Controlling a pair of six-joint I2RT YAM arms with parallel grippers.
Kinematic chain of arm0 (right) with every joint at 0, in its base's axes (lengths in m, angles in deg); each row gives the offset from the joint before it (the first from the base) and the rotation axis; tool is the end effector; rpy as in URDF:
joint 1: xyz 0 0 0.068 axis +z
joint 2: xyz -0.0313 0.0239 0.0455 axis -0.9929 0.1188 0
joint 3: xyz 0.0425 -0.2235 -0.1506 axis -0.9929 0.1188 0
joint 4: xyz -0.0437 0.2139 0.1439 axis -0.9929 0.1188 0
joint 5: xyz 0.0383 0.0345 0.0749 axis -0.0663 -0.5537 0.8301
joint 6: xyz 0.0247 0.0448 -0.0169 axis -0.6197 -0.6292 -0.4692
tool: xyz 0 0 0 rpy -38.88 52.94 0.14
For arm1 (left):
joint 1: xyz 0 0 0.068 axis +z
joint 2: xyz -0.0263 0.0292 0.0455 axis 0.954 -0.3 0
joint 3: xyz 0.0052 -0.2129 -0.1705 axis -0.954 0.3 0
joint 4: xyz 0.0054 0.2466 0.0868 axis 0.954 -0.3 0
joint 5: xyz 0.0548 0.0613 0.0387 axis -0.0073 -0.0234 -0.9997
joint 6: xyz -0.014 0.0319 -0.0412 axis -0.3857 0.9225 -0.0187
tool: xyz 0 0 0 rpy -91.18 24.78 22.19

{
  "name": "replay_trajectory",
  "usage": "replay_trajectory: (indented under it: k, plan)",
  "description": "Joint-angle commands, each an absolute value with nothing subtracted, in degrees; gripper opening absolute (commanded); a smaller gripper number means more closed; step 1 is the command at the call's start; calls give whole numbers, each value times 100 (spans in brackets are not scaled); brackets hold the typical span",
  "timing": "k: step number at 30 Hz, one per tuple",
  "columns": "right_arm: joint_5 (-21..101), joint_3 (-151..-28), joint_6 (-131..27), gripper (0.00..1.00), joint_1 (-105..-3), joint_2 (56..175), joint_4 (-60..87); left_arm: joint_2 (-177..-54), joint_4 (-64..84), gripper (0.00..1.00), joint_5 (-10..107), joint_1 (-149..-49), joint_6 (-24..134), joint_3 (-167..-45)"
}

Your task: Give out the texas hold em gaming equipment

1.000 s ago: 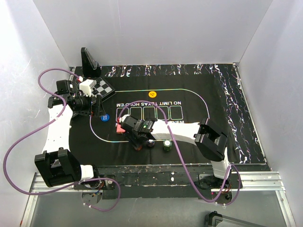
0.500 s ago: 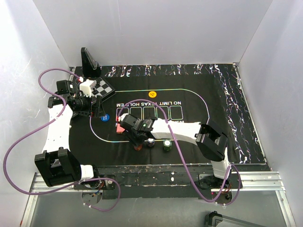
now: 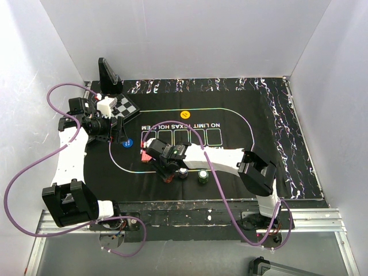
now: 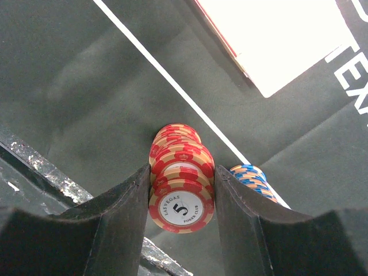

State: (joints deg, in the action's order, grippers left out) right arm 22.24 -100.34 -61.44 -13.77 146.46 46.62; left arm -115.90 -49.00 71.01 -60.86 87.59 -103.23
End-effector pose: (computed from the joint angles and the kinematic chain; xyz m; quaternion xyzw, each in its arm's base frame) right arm 0.1542 0.3921 0.2160 -0.4082 0.8684 0.1170 0.2560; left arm 0.2505 0.0331 0.3088 0.1417 0.9287 -0.1841 0.2889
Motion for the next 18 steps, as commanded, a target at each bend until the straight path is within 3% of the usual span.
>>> replay_trajectory:
  k: [1,18]
  plan:
    - [2156,-10270,-6105,54,-1357,14517,4679,-11416,-4918,98,7142,-6050,8844,-10321]
    - [2288,-10182,-6123,52,-1357,14658,4609,-11363,-4918,98,7134,-6050,8888,-10357]
